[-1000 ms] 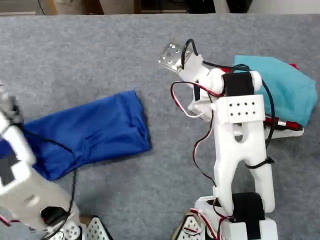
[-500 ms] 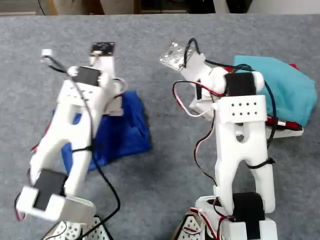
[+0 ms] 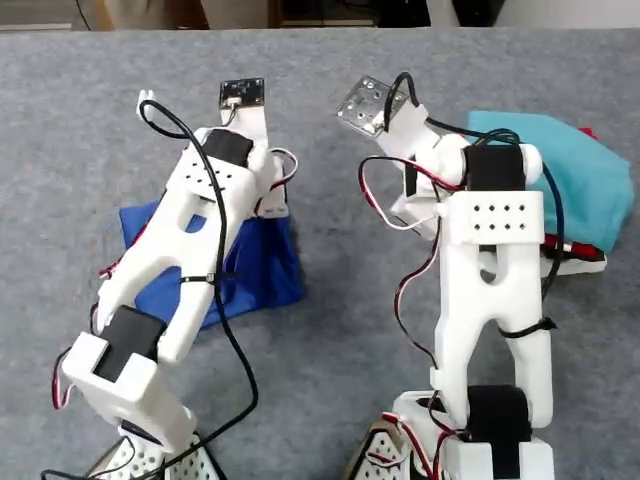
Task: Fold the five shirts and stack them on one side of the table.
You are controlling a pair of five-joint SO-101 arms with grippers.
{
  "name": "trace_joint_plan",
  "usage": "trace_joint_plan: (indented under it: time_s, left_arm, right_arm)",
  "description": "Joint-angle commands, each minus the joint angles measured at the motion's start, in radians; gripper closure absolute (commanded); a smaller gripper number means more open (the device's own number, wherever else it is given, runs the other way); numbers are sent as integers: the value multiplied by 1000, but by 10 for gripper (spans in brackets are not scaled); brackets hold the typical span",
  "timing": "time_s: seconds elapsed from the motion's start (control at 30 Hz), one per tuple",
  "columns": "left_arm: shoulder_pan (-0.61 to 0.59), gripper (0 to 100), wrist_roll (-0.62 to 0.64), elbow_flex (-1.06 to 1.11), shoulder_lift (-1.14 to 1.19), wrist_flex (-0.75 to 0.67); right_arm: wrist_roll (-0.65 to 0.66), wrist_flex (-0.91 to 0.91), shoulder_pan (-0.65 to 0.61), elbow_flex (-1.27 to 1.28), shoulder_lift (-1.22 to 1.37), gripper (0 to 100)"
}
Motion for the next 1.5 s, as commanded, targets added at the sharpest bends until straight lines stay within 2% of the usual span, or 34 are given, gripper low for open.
trace_joint_plan:
  time_s: [0.0, 0.13, 0.27, 0.33, 0.43, 0.53, 0.63, 0.73, 0.87, 0.97, 1.17, 1.37, 1.47]
  left_arm:
    - [5, 925, 17, -35, -8, -5]
    - [-12, 790, 20, 11, -19, -2]
    - [-71, 780, 12, -86, -45, 123]
    - [-147, 816, 11, -172, -79, 216]
    - [-305, 978, -25, -284, -119, 296]
    - [-466, 969, -95, -221, -113, 308]
    - [-605, 980, -157, -49, -84, 180]
    - [-678, 981, -212, 138, -70, -6]
    - [-690, 981, -215, 356, -47, -279]
    - [-683, 981, -209, 431, -24, -434]
    - [-680, 979, -209, 439, 25, -578]
    - [-675, 981, -209, 439, 35, -589]
    - [-674, 981, -209, 439, 36, -600]
  right_arm:
    - [5, -17, 15, 1, -30, 996]
    - [5, -17, 10, 1, -30, 995]
    - [2, -17, -22, -1, -27, 995]
    - [-48, -8, -61, -5, -8, 995]
    - [-100, 15, -166, -7, 61, 995]
    - [-103, 11, -321, -28, 150, 996]
    - [-103, 11, -453, -116, 257, 996]
    - [-104, 17, -527, -265, 380, 996]
    - [-158, 49, -561, -443, 561, 996]
    - [-164, 132, -558, -542, 699, 996]
    - [-161, 181, -553, -608, 900, 996]
    - [-149, 199, -427, -532, 972, 997]
    - [-75, 198, -392, -429, 931, 997]
